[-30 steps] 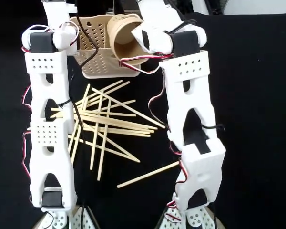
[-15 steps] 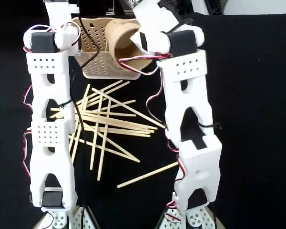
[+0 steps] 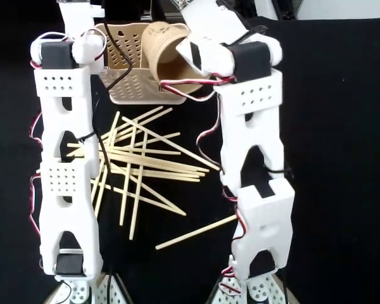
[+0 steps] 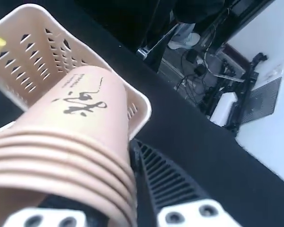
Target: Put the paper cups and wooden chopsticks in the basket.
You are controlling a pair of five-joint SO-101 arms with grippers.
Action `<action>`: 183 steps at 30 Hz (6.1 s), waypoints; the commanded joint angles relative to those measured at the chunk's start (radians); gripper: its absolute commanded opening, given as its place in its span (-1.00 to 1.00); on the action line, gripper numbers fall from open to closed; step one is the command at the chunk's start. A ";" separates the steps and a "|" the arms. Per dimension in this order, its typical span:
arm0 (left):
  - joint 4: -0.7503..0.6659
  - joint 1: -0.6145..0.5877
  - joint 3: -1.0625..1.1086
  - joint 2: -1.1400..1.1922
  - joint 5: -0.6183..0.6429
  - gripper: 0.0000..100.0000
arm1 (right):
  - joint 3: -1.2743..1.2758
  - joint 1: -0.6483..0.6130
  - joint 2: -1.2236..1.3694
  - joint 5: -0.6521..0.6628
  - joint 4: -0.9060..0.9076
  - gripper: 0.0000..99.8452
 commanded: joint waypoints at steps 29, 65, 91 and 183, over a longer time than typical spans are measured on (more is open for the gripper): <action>0.018 0.031 0.028 0.009 0.025 -0.94 | 0.148 0.038 -0.025 0.026 -0.161 -0.77; 0.018 0.077 0.028 0.009 0.043 -0.94 | 0.025 -0.052 0.111 0.005 -0.207 -0.77; 0.020 0.136 0.027 0.009 0.048 -0.94 | -0.236 -0.035 0.133 0.008 -0.048 -0.97; 0.017 -0.090 -0.071 -0.270 0.140 -0.75 | -0.464 0.132 0.366 -0.229 0.153 -0.54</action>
